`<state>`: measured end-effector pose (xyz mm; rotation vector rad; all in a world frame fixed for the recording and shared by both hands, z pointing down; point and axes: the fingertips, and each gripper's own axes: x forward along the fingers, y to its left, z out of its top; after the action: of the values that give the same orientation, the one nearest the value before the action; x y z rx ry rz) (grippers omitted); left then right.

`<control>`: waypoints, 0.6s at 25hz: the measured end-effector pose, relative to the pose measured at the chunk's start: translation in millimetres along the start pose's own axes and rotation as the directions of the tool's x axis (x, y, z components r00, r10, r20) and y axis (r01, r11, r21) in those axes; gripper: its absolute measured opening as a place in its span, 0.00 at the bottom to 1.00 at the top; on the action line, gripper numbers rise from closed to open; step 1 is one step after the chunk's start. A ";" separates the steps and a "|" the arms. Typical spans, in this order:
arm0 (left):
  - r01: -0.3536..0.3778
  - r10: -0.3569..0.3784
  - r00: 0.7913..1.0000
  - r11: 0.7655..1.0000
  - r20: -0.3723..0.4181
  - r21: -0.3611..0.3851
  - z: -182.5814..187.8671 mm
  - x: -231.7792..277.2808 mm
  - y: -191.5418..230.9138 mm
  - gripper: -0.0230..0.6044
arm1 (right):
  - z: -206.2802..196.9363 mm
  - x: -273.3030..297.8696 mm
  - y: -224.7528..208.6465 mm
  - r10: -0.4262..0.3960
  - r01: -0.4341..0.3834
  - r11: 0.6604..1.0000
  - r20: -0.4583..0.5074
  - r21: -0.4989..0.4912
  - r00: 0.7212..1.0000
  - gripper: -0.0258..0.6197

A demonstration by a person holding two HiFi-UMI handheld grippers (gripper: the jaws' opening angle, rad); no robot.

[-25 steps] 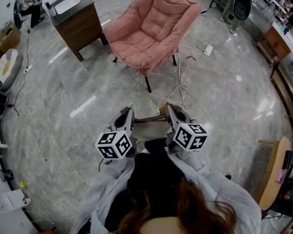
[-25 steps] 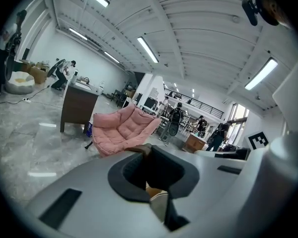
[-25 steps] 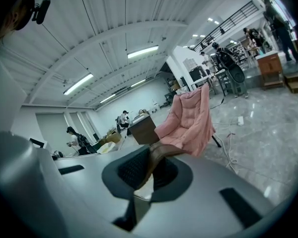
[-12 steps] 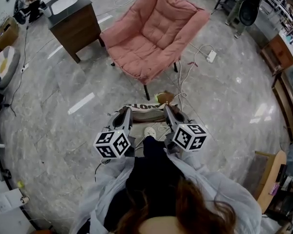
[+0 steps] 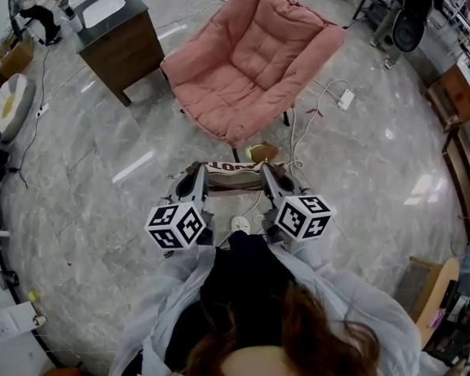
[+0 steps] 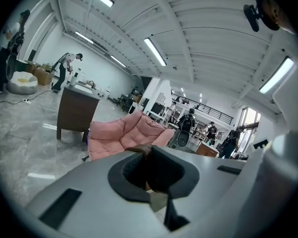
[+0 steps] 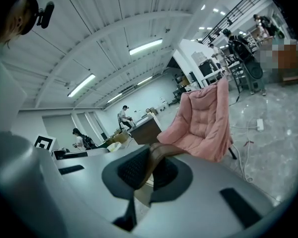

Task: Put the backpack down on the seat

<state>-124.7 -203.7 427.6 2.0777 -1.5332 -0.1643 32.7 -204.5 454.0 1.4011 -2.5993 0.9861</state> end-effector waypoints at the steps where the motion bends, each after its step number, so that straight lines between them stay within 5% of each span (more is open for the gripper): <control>1: -0.004 0.004 1.000 1.000 0.002 0.003 1.5 5.9 1.3 0.08 | 2.3 5.0 -3.5 0.004 -0.004 1.000 -0.005 0.002 1.000 0.05; 15: -0.066 0.067 0.997 0.997 0.041 -0.025 16.7 4.8 5.1 0.08 | 25.0 18.3 5.6 0.085 -0.086 0.996 0.008 0.038 0.996 0.05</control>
<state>-134.1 -215.1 417.2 2.0139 -1.6159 -0.2010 24.1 -229.4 436.8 1.3129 -2.6799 1.0482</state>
